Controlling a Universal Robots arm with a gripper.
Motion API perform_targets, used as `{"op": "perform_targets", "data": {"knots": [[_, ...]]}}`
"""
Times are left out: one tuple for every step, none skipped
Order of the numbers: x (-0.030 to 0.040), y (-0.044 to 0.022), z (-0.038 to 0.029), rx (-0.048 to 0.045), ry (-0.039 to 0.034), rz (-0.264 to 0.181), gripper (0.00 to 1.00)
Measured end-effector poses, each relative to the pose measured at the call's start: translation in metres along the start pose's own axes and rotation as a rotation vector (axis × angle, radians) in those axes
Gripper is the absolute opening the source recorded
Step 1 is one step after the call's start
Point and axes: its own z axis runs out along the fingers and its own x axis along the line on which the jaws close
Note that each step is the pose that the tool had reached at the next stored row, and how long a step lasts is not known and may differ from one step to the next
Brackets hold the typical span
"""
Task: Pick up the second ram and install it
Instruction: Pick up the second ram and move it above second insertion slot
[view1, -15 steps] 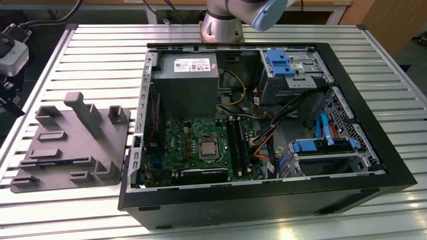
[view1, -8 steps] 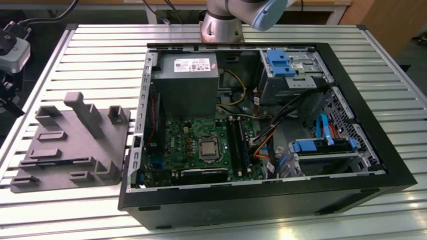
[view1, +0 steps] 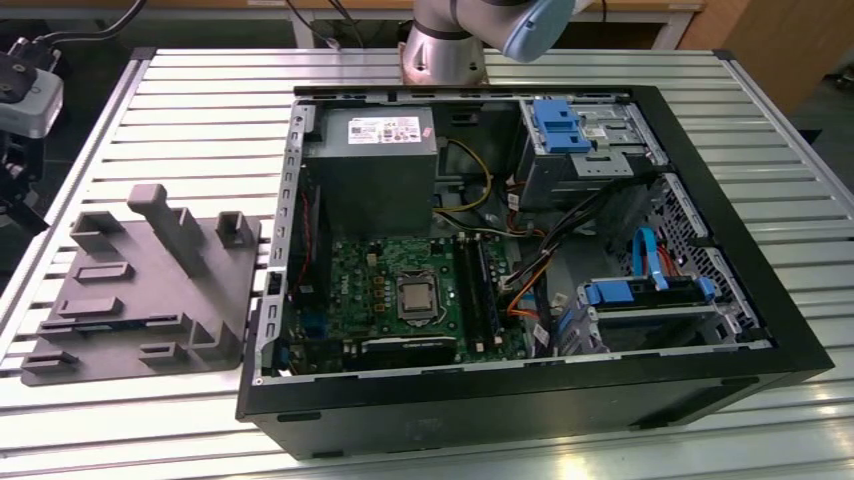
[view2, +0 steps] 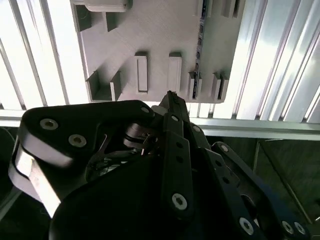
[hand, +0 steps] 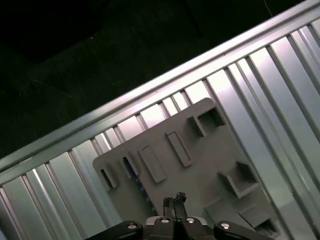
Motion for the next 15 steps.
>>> {"op": "perform_targets", "data": {"knots": [[0.0000, 0.0000, 0.0000, -0.0003, 0.0005, -0.012, 0.11], [0.0000, 0.0000, 0.0000, -0.0006, 0.0011, -0.025, 0.11], [0.0000, 0.0000, 0.0000, -0.0009, 0.0017, -0.037, 0.11], [0.0000, 0.0000, 0.0000, -0.0021, 0.0037, -0.085, 0.11], [0.0000, 0.0000, 0.0000, -0.0025, 0.0043, -0.098, 0.11], [0.0000, 0.0000, 0.0001, -0.0028, 0.0049, -0.112, 0.11], [0.0000, 0.0000, 0.0000, -0.0031, 0.0057, -0.127, 0.11], [0.0000, 0.0000, 0.0001, -0.0035, 0.0063, -0.143, 0.11], [0.0000, 0.0000, 0.0001, -0.0039, 0.0070, -0.160, 0.11], [0.0000, 0.0000, 0.0001, -0.0043, 0.0077, -0.175, 0.11], [0.0000, 0.0000, 0.0001, -0.0046, 0.0084, -0.190, 0.11], [0.0000, 0.0000, 0.0001, -0.0050, 0.0091, -0.204, 0.11], [0.0000, 0.0000, 0.0001, -0.0054, 0.0097, -0.218, 0.11], [0.0000, -0.0001, 0.0002, -0.0057, 0.0103, -0.232, 0.11], [0.0000, 0.0000, 0.0002, -0.0060, 0.0108, -0.246, 0.11]]}}
